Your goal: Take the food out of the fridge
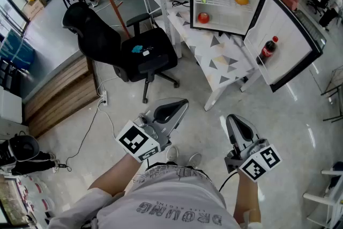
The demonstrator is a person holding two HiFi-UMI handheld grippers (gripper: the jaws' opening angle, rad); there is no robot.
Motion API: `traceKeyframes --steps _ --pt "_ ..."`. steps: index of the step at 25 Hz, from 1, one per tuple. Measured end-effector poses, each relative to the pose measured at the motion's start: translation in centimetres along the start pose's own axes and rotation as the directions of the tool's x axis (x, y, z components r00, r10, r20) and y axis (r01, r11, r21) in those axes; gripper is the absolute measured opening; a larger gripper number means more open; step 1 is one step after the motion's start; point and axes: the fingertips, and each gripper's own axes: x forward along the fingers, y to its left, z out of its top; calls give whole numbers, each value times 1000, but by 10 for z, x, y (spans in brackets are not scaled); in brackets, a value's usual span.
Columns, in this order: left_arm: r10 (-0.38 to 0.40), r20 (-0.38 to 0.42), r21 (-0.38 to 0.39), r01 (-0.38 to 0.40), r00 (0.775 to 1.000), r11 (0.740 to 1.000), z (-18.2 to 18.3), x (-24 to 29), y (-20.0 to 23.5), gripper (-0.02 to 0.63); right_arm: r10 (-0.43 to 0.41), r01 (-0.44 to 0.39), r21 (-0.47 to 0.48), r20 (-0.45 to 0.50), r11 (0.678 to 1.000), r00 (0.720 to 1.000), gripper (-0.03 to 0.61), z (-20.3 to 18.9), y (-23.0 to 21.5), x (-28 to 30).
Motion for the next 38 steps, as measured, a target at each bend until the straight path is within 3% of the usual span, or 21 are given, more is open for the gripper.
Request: traceKeyframes --steps 17,38 --pt "16 -7 2 -16 1000 1000 -2 -1 -6 6 -16 16 -4 35 1000 999 2 7 -3 -6" --pt "54 -5 23 -54 999 998 -12 3 -60 6 15 -15 -8 29 1000 999 2 0 -13 -54"
